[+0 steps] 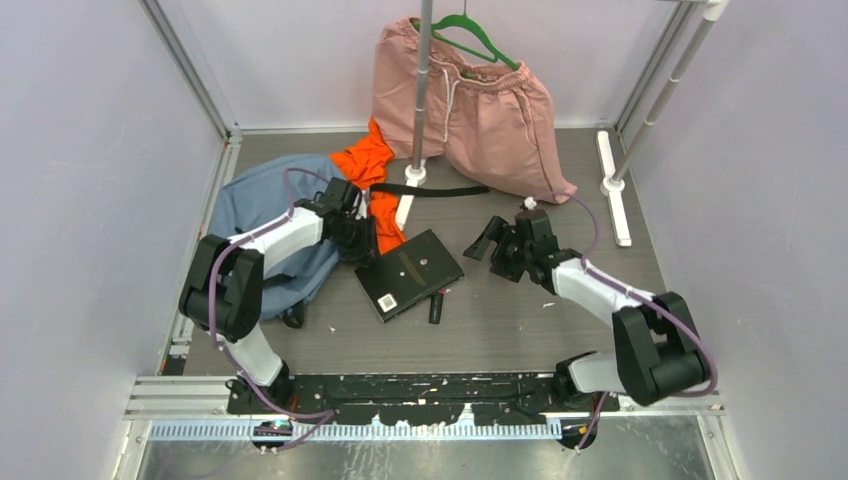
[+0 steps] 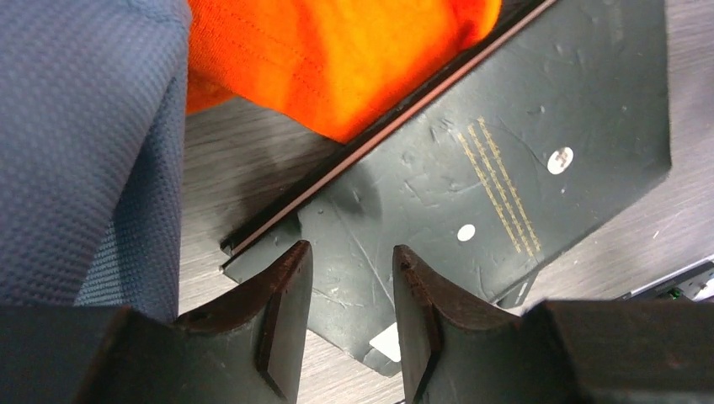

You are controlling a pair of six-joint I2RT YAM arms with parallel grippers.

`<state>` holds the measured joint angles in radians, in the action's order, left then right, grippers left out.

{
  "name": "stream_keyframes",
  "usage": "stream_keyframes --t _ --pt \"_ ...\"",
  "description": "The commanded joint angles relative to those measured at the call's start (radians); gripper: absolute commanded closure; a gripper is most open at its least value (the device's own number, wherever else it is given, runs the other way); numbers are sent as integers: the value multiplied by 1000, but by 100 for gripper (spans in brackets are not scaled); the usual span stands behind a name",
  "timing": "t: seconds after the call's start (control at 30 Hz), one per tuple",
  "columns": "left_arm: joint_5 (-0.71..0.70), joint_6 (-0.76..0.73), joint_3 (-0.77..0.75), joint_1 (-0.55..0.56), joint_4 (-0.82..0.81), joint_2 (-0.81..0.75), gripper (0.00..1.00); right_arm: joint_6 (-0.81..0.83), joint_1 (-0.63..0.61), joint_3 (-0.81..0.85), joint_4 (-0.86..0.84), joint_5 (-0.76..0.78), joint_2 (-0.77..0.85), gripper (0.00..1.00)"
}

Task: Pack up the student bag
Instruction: Pick up the book from the center of the board.

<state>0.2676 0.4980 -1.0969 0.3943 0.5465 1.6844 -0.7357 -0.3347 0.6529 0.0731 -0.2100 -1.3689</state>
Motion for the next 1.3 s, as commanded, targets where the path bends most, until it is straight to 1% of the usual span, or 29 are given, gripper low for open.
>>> stream_keyframes --t 0.0,0.07,0.17,0.23,0.33,0.4,0.5,0.53,0.57,0.63,0.67,0.8,0.83,0.9,0.97,1.0,1.07,1.1,1.17,1.23,1.27 --pt "0 23 -43 -2 -54 56 59 -307 1 -141 -179 -48 106 13" --pt "51 32 -37 -1 -81 92 59 -417 -11 -219 -325 -82 106 13" --pt "118 49 -28 -1 -106 141 59 -475 -27 -273 -463 -92 52 13" --pt "138 58 -18 2 -116 159 59 -497 -29 -290 -581 -123 -36 14" --pt "140 59 -7 6 -124 160 59 -533 -27 -289 -788 -193 -183 17" --pt "146 59 -6 9 -123 155 59 -592 -28 -294 -966 -232 -285 25" --pt "151 59 -7 23 -122 144 59 -706 -29 -314 -1238 -258 -407 41" --pt "151 58 -10 31 -120 144 59 -738 -28 -319 -1291 -259 -434 47" --pt "151 58 -13 37 -120 145 59 -752 -29 -321 -1327 -259 -454 51" --pt "151 59 -18 49 -118 158 59 -758 -27 -329 -1355 -257 -467 61" --pt "151 62 -20 52 -116 169 59 -752 -28 -333 -1348 -255 -462 64" --pt "136 70 -21 53 -119 163 60 -705 -28 -342 -1259 -259 -376 77" --pt "125 69 -21 55 -116 144 60 -682 -28 -338 -1203 -258 -339 83" --pt "80 52 -29 66 -91 98 58 -602 -24 -308 -1008 -253 -237 97" --pt "29 16 -51 91 -53 48 54 -480 -23 -252 -750 -216 -108 99" --pt "-1 -6 -59 108 -33 20 49 -411 -24 -215 -602 -190 -40 99" --pt "-66 -43 -73 142 4 -35 35 -265 -25 -123 -356 -145 67 99" --pt "-92 -64 -74 160 14 -65 31 -219 -25 -68 -237 -118 104 99" --pt "-121 -99 -53 197 5 -135 25 -153 -27 61 33 -41 142 99" --pt "-140 -128 -19 240 -23 -229 21 -126 -26 169 191 -24 143 99" --pt "-164 -142 0 272 -45 -271 20 -127 -27 206 232 -33 141 99"
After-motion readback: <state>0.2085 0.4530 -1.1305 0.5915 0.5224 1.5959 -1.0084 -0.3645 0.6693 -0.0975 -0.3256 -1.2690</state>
